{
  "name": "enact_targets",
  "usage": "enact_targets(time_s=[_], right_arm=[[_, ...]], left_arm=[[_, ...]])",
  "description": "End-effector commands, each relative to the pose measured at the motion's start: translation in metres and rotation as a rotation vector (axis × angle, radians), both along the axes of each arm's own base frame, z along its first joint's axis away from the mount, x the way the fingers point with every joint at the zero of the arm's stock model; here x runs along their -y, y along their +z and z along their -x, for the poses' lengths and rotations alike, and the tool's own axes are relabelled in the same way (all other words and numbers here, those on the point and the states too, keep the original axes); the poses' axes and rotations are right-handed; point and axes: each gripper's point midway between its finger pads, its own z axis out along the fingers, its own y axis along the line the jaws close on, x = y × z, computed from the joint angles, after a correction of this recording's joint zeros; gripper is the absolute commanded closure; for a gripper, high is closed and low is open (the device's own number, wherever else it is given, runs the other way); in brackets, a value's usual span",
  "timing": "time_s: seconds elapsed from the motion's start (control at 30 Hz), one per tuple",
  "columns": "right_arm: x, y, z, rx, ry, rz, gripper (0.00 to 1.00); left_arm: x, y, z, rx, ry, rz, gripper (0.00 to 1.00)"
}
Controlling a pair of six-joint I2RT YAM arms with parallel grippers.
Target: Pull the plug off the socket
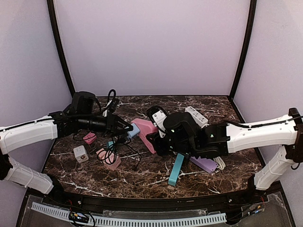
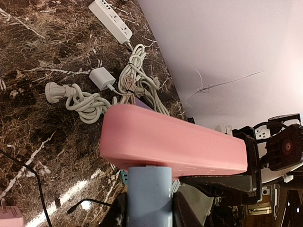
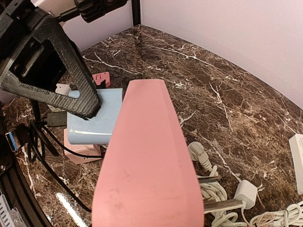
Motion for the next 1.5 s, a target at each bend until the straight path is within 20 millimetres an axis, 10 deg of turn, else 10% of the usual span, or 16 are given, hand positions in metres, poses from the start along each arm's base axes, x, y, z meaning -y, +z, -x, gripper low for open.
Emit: enact_targets(time_s=[0.0,0.73,1.47], right_arm=[[-0.001,0.036,-0.012,0.090,-0.073,-0.069,1.00],[0.017,0.030,-0.032,-0.135,-0.145,-0.214,1.00],[-0.001,0.029,-0.004,0.086,-0.047,-0.067,1.00]], left_arm=[[-0.012,-0.010,0.001,-0.048,0.035,-0.019,1.00],[-0.017,0.000,0.014,0.076,-0.053,-0.048,0.99],[-0.033,0.000,0.002,-0.043,0.011,-0.032,0.99]])
